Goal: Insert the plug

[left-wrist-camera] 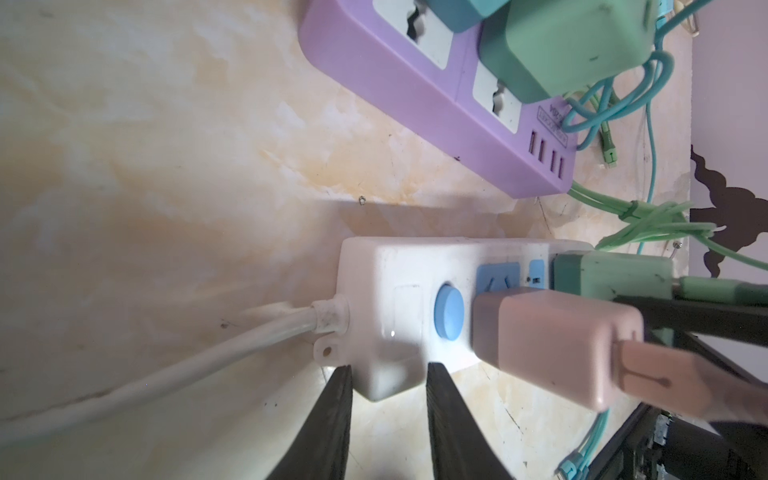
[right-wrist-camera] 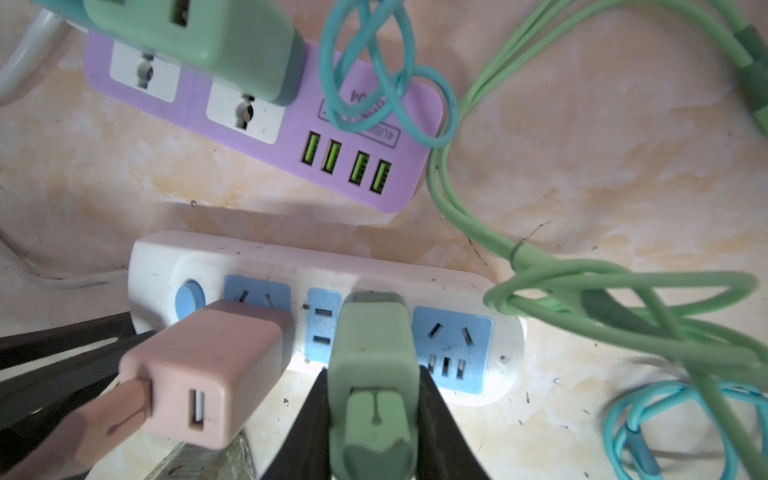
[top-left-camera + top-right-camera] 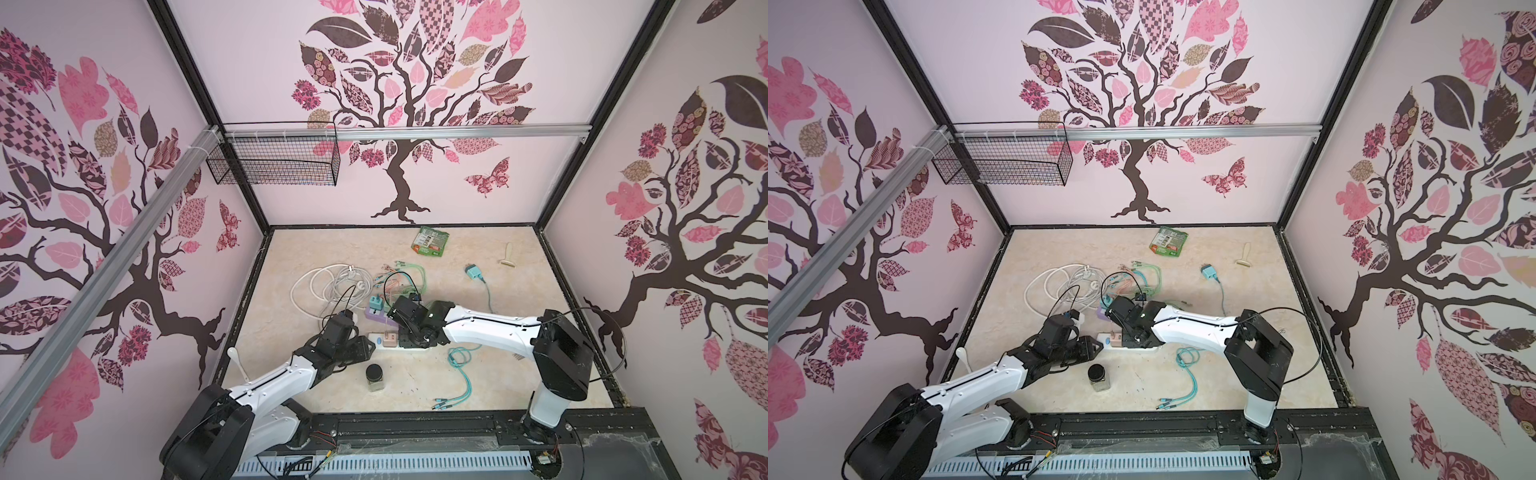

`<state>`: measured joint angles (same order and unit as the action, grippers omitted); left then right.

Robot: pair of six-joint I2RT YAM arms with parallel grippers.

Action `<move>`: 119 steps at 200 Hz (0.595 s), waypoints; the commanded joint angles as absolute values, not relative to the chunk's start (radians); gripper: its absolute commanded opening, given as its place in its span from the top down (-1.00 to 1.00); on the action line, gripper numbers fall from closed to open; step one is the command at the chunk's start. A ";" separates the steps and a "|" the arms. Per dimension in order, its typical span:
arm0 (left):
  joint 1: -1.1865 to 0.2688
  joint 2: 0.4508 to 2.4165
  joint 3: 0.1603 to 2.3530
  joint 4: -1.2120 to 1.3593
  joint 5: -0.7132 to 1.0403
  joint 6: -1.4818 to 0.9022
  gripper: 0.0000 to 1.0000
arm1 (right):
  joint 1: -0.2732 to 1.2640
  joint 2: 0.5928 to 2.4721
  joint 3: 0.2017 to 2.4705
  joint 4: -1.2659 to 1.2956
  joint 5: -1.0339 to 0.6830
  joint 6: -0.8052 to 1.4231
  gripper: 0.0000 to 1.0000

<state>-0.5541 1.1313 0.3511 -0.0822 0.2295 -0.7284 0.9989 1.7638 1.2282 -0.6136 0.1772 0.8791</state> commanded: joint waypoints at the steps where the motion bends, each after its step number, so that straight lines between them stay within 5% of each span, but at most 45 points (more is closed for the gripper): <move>1: -0.552 1.134 0.330 -0.054 0.241 -0.712 0.33 | 0.995 1.856 1.201 -0.658 0.211 0.854 0.65; 119: -0.551 1.107 0.324 -0.058 0.247 -0.710 0.34 | 0.999 1.922 1.170 -0.594 0.133 0.962 0.65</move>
